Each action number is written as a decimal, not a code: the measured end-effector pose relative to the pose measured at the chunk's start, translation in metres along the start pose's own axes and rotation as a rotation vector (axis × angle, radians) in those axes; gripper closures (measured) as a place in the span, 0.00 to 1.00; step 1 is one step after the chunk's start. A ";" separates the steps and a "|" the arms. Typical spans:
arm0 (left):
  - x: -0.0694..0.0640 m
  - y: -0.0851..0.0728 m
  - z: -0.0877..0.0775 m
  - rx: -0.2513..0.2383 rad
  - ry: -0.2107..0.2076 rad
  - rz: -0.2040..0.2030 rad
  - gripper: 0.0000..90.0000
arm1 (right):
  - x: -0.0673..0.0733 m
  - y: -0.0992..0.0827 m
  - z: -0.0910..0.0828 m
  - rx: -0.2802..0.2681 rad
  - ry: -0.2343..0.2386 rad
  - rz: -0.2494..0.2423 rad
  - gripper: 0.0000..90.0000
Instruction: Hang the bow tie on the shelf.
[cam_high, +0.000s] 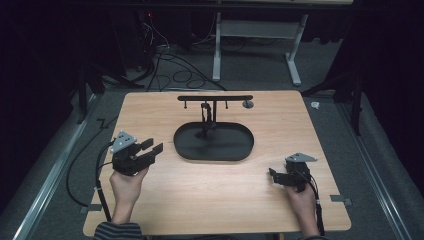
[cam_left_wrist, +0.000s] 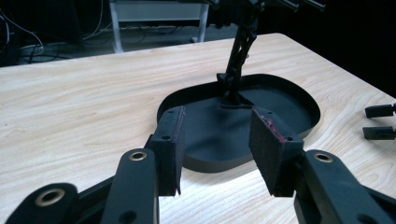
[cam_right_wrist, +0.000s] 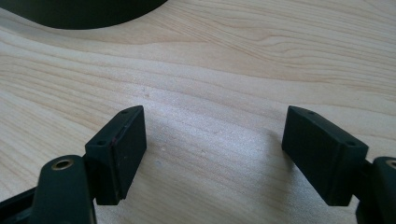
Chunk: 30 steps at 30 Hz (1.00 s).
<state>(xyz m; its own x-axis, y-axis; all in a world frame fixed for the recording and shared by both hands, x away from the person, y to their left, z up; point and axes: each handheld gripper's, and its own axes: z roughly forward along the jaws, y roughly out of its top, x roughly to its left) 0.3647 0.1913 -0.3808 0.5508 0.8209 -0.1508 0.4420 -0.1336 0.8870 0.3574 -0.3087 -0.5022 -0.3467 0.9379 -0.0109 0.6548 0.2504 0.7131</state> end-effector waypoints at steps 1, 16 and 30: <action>0.000 -0.001 0.000 0.001 0.000 -0.002 0.62 | 0.000 0.000 0.000 0.000 0.000 0.000 0.26; 0.004 -0.016 0.002 0.026 -0.001 -0.030 0.61 | 0.000 0.000 0.000 0.000 0.000 0.000 0.26; 0.007 -0.031 0.007 0.048 0.003 -0.061 0.59 | 0.000 0.000 0.000 0.000 -0.001 0.001 0.26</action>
<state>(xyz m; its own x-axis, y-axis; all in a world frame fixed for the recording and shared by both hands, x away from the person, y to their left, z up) 0.3600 0.1972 -0.4121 0.5192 0.8303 -0.2028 0.5086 -0.1095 0.8540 0.3573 -0.3086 -0.5022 -0.3457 0.9383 -0.0109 0.6552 0.2496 0.7130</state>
